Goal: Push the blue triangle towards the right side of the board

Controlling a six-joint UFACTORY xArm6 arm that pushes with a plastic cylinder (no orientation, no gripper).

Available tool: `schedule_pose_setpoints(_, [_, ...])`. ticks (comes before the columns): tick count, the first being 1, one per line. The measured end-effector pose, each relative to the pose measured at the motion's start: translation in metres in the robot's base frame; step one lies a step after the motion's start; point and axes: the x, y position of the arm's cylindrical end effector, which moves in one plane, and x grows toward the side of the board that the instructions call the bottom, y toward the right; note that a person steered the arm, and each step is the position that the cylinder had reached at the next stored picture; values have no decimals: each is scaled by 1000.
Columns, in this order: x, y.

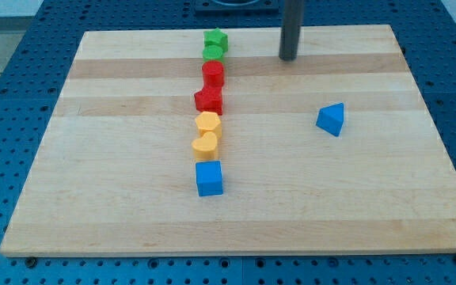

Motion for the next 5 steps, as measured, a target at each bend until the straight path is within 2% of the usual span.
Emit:
schedule_pose_setpoints(2, [136, 17])
schedule_pose_setpoints(3, [162, 49])
schedule_pose_setpoints(5, [149, 131])
